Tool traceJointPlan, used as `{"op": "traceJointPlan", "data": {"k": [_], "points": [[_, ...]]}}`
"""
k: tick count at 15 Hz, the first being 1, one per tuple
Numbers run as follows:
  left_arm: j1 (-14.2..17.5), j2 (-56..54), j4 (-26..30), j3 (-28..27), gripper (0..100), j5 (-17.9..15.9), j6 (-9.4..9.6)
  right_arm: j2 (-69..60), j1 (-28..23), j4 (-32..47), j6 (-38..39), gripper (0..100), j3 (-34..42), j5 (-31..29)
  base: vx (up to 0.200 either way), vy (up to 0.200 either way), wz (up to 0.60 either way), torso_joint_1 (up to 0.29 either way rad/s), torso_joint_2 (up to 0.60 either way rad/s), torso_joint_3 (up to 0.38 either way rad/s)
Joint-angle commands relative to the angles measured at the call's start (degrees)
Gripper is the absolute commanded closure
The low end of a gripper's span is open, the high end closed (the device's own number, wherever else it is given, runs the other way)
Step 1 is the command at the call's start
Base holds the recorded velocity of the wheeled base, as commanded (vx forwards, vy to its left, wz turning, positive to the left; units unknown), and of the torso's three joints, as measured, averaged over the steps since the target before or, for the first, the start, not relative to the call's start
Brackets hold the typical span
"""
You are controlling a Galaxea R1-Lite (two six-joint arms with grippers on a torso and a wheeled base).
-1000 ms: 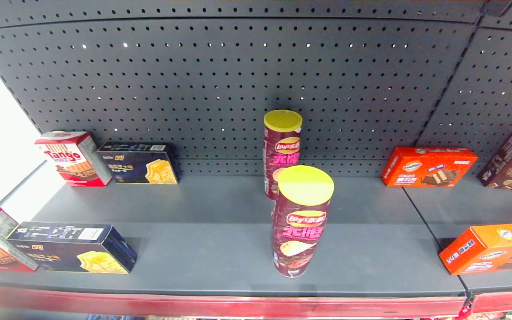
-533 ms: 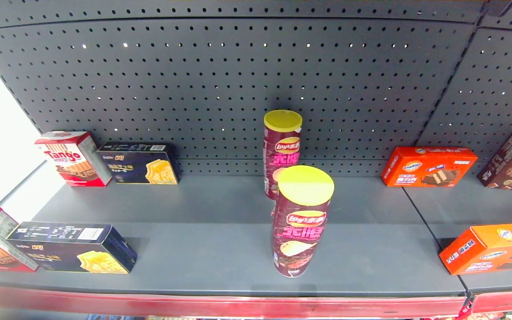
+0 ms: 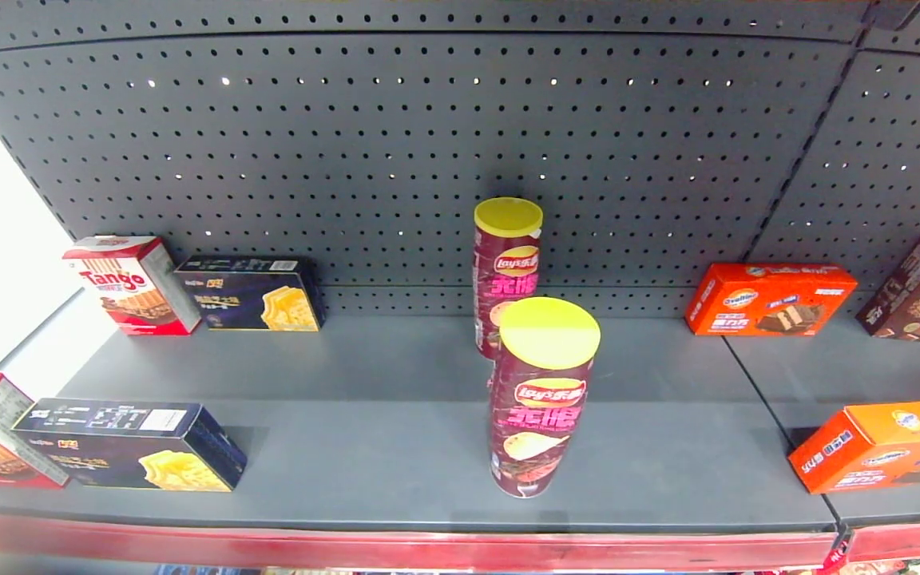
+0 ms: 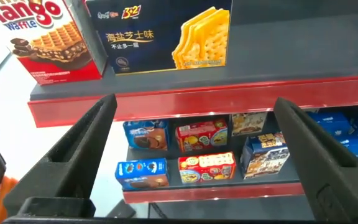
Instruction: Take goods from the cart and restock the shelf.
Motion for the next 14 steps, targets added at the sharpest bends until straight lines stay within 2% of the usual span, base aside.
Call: {"op": "traceJointPlan", "data": {"k": [1, 5, 7, 9, 14], "points": [[0.0, 0.2, 0.0, 0.0, 0, -0.1, -0.07, 27.4, 18.0, -3.4, -3.3, 0, -10.5, 1.4, 0.000, 0.000, 0.00, 0.000, 0.00, 0.000], [0.0, 0.2, 0.0, 0.0, 0, -0.1, -0.07, 39.5, 28.6, -7.6, -3.4, 0, -10.7, 1.4, 0.000, 0.000, 0.00, 0.000, 0.00, 0.000], [0.0, 0.2, 0.0, 0.0, 0, -0.1, -0.16, 43.3, 32.3, -7.9, -3.4, 0, -10.9, 1.6, 0.000, 0.000, 0.00, 0.000, 0.00, 0.000], [0.0, 0.2, 0.0, 0.0, 0, -0.1, -0.25, 45.2, 33.1, -9.2, -3.4, 0, -11.3, 1.6, 0.000, 0.000, 0.00, 0.000, 0.00, 0.000], [0.0, 0.2, 0.0, 0.0, 0, -0.2, -0.25, 54.2, 34.0, -9.9, -3.4, 0, -19.9, 1.3, 0.000, 0.000, 0.00, 0.000, 0.00, 0.000]]}}
